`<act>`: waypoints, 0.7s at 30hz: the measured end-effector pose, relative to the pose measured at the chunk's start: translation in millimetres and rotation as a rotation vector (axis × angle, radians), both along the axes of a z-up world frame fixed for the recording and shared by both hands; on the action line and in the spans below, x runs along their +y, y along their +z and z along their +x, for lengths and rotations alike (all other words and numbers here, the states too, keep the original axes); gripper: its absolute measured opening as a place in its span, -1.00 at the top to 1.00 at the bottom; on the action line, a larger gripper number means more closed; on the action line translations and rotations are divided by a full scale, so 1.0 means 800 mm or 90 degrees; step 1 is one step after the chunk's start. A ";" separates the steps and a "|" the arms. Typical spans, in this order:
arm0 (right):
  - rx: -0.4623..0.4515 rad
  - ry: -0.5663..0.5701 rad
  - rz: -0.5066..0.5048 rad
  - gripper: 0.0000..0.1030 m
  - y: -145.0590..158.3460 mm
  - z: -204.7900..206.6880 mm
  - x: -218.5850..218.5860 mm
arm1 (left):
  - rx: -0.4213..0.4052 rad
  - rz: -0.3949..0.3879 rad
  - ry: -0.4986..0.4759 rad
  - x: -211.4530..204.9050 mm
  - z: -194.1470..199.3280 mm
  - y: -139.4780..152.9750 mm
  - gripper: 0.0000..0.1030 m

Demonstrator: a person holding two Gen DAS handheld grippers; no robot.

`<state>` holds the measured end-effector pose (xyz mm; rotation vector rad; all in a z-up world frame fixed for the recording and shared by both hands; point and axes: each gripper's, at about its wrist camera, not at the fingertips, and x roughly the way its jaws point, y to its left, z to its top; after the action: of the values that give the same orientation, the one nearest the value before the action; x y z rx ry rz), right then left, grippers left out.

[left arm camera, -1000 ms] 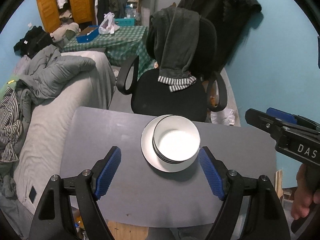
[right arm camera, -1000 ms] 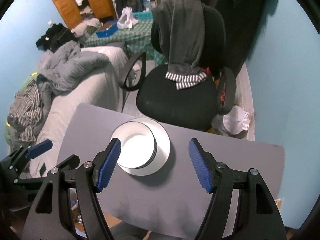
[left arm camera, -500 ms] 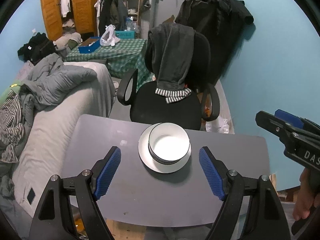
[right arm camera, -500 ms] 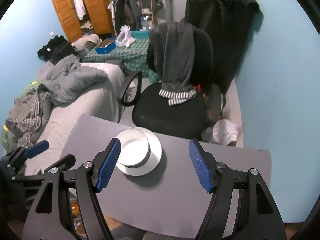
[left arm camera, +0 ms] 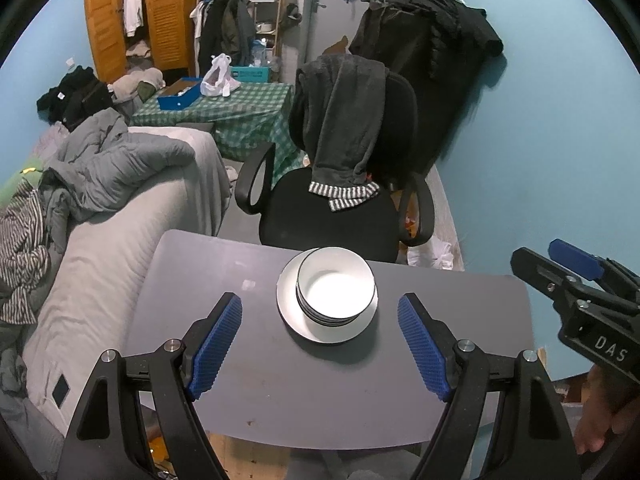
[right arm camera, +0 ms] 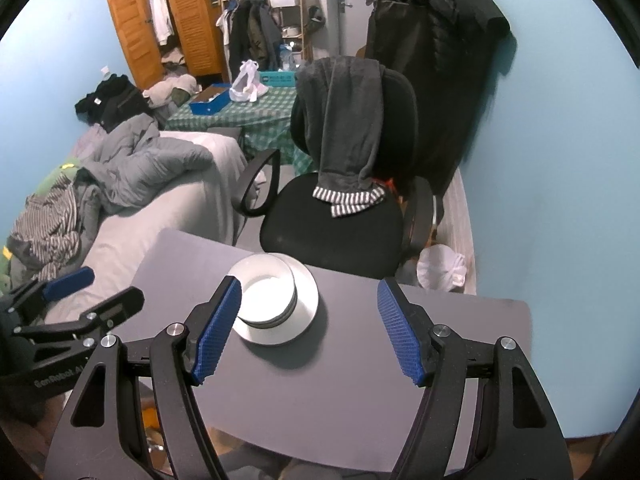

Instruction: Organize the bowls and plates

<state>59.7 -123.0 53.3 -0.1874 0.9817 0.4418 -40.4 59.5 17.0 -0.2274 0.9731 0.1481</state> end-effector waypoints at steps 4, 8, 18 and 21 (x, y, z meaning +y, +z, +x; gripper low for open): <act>0.003 0.003 0.009 -0.35 0.000 -0.004 -0.002 | -0.003 -0.024 -0.003 -0.002 -0.003 0.002 -0.62; -0.006 0.000 0.003 -0.35 0.003 -0.006 -0.001 | -0.011 -0.037 0.000 -0.001 -0.006 0.006 -0.70; -0.020 -0.016 -0.001 -0.36 0.010 -0.004 -0.001 | -0.028 0.003 0.002 0.000 -0.007 0.021 -0.73; -0.019 -0.019 -0.003 -0.36 0.011 -0.001 0.000 | -0.027 0.005 0.002 0.001 -0.006 0.022 -0.73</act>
<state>58.7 -123.3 61.8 -0.1832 0.9546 0.4091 -45.3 60.0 34.8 -0.2242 0.9301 0.1487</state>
